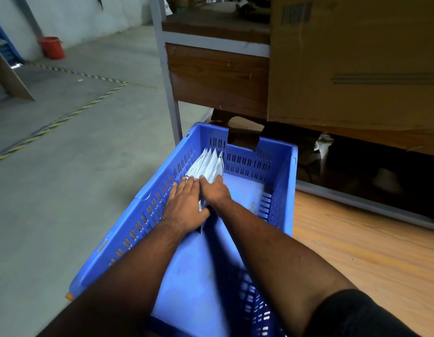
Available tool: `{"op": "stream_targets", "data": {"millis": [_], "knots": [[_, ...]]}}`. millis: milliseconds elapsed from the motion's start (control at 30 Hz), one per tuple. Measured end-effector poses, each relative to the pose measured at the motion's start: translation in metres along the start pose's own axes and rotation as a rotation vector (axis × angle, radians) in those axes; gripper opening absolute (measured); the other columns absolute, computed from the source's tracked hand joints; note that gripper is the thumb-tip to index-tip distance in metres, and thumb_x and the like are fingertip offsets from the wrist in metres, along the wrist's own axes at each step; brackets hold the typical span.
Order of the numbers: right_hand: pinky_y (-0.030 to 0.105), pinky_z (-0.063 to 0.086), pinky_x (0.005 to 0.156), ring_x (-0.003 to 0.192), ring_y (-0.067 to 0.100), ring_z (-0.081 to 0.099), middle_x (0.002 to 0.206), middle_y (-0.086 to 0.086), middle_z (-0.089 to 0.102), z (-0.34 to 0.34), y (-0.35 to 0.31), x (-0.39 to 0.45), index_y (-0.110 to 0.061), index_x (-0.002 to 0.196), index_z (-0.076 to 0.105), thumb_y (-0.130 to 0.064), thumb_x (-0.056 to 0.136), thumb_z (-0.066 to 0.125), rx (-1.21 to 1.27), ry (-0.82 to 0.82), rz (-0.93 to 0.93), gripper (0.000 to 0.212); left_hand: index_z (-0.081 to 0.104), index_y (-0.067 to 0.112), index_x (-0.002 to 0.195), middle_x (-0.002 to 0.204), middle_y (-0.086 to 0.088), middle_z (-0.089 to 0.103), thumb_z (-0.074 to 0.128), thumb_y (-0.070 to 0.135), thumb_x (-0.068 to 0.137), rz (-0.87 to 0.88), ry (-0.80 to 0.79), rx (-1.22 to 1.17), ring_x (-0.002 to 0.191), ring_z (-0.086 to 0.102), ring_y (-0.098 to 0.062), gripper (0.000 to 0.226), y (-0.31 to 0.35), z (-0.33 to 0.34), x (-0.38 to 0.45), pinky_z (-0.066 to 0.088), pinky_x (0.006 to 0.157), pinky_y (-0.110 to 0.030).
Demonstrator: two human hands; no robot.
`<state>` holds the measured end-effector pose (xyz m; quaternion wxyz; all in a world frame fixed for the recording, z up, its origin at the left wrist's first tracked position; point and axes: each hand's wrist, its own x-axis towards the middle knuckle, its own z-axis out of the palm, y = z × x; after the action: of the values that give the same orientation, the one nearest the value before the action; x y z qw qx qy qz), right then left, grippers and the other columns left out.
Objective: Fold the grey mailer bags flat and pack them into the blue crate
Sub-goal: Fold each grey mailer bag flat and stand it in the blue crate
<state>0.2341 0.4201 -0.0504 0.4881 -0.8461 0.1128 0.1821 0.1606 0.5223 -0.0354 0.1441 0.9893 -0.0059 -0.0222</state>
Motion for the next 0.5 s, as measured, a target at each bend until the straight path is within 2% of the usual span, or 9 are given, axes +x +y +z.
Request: {"op": "stream_targets", "data": {"millis": [133,267,367,433,500], "knots": [[0.039,0.044,0.108,0.133,0.038,0.053,0.15,0.02,0.051,-0.001,0.004,0.006,-0.012,0.159,0.025,-0.048,0.105,0.045,-0.046,0.004,-0.022,0.068,0.012,0.016,0.163,0.172,-0.004,0.008,0.055,0.048,0.095,-0.001,-0.021,-0.013,0.158,0.004,-0.019,0.087,0.0,0.003,0.0,-0.002,0.127,-0.039],[0.04,0.043,0.111,0.136,0.038,0.051,0.153,0.021,0.047,0.001,0.001,0.008,-0.013,0.163,0.013,-0.044,0.106,0.043,-0.055,-0.017,-0.018,0.071,0.016,0.015,0.163,0.171,-0.005,0.014,0.055,0.039,0.096,0.011,-0.021,-0.061,0.157,0.01,-0.019,0.081,-0.003,0.004,0.004,0.007,0.128,-0.037],[0.041,0.042,0.113,0.137,0.038,0.05,0.155,0.02,0.046,0.003,-0.002,0.009,-0.013,0.163,0.011,-0.048,0.105,0.042,-0.064,-0.042,-0.022,0.074,0.017,0.012,0.162,0.17,-0.007,0.014,0.054,0.034,0.097,-0.001,-0.006,-0.058,0.157,0.011,-0.019,0.078,-0.009,0.004,0.008,0.008,0.128,-0.036],[0.044,0.042,0.115,0.138,0.037,0.05,0.159,0.019,0.04,0.006,-0.002,0.012,-0.015,0.165,0.003,-0.052,0.104,0.04,-0.06,-0.064,-0.02,0.08,0.015,0.011,0.162,0.171,-0.008,0.011,0.053,0.035,0.098,-0.017,-0.004,-0.029,0.157,0.01,-0.02,0.078,-0.01,0.004,0.007,0.007,0.128,-0.036],[0.047,0.041,0.116,0.141,0.038,0.046,0.168,0.018,0.023,0.009,0.002,0.016,-0.02,0.164,-0.009,-0.054,0.103,0.039,-0.045,-0.073,-0.017,0.085,0.013,0.011,0.162,0.171,-0.009,0.009,0.053,0.039,0.097,-0.009,-0.006,0.009,0.158,0.007,-0.021,0.081,-0.005,0.003,0.004,0.005,0.128,-0.038]]}}
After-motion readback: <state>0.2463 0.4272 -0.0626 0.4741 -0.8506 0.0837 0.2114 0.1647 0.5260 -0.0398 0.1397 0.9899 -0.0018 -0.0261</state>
